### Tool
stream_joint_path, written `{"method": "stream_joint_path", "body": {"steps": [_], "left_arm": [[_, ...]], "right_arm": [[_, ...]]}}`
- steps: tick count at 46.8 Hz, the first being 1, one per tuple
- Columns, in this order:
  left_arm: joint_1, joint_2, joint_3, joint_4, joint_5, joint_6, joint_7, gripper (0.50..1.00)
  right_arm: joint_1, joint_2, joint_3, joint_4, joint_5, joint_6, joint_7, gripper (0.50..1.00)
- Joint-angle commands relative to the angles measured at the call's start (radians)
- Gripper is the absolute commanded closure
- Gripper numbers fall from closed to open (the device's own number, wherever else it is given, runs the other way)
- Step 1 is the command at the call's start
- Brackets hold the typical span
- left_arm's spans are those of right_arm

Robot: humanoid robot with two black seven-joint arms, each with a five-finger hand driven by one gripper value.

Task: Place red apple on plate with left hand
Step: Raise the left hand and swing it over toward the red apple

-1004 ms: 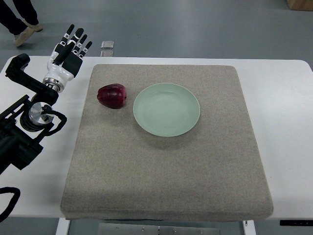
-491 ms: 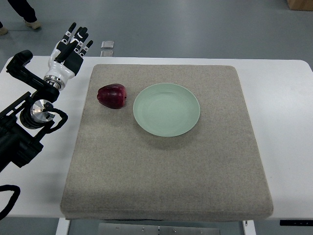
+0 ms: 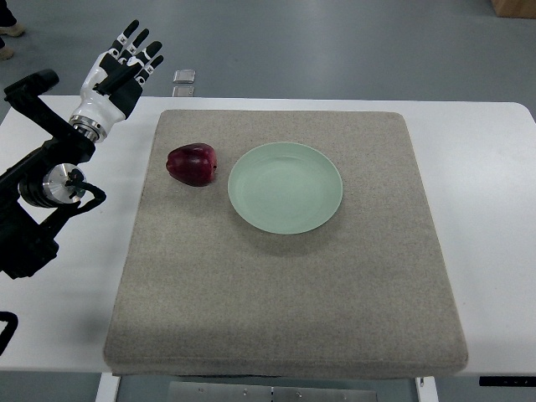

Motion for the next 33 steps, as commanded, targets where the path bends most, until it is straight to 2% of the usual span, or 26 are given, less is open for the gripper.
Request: {"method": "stream_joint_path", "body": {"steps": [1,9,18,26,33], "left_arm": [[-0.045,0.053,0.094,-0.021,0.018,0.001,-0.002,0.501],[-0.141,0.148,0.292,-0.03,0.023,0.024,-0.037,0.5],[-0.204,0.23,0.484,-0.127,0.108,0.036,-0.149,0.501],[-0.218,0.248,0.568,-0.208,0.311,0.136,-0.156,0.504],[-0.244,0.279,0.625,-0.267,0.33,0.124,-0.153,0.5]], "right_arm": [[0.0,0.0,0.0,0.0,0.0,0.0,0.0,0.57],[0.0,0.0,0.0,0.0,0.0,0.0,0.0,0.57],[0.0,0.0,0.0,0.0,0.0,0.0,0.0,0.57],[0.0,0.0,0.0,0.0,0.0,0.0,0.0,0.57],[0.0,0.0,0.0,0.0,0.0,0.0,0.0,0.57]]}}
